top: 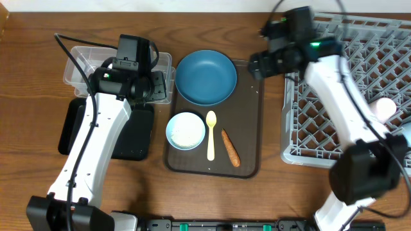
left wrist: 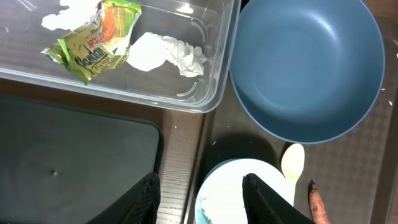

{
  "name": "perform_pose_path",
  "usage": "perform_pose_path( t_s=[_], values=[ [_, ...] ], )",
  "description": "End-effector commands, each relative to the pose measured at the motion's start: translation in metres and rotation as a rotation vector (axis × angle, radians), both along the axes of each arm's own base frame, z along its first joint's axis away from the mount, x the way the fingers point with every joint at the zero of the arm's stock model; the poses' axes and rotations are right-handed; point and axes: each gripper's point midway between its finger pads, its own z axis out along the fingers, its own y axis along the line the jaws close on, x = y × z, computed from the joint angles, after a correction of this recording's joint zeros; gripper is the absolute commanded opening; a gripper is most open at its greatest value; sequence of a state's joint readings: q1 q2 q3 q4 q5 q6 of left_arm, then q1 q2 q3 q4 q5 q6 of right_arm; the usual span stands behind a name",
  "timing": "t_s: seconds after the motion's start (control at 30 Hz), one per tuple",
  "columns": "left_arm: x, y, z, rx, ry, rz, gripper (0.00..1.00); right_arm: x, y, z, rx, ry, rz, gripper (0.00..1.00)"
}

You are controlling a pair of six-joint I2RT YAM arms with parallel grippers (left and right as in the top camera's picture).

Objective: Sort waste into correct bins and load items into the dishwasher rack
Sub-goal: 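Reach right gripper to blue bowl rim and grasp it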

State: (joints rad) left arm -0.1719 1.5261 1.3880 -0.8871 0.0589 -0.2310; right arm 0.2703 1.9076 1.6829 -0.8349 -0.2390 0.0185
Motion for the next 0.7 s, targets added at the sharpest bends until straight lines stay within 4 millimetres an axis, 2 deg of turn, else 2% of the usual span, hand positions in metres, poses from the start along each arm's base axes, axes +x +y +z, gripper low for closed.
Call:
perform_pose_path(
  t_s=[0.0,0.13,0.3,0.33,0.43,0.47,0.6,0.67],
  values=[
    [-0.001,0.006,-0.004,0.029,0.008,0.006,0.46,0.004,0.02,-0.036,-0.002,0.071,-0.051,0.72],
    [-0.001,0.006,-0.004,0.029,0.008,0.006,0.45,0.015,0.041,-0.073,-0.013,0.078,-0.048,0.58],
    [-0.001,0.006,-0.004,0.029,0.008,0.006,0.46,0.024,0.053,-0.109,-0.033,0.086,-0.076,0.51],
    [-0.001,0.006,-0.004,0.029,0.008,0.006,0.46,0.025,0.056,-0.113,-0.031,0.088,-0.076,0.5],
    [-0.001,0.006,-0.004,0.029,0.008,0.006,0.46,0.025,0.064,-0.121,-0.032,0.086,-0.065,0.35],
    [-0.001,0.006,-0.004,0.029,0.008,0.006,0.46,0.026,0.063,-0.122,-0.045,0.078,-0.076,0.26],
    [-0.001,0.006,-0.004,0.029,0.01,0.005,0.46,0.035,0.045,-0.122,-0.124,0.043,-0.175,0.05],
    [-0.001,0.006,-0.004,0.029,0.012,0.006,0.46,0.035,0.042,-0.123,-0.13,0.046,-0.179,0.01]
  ],
)
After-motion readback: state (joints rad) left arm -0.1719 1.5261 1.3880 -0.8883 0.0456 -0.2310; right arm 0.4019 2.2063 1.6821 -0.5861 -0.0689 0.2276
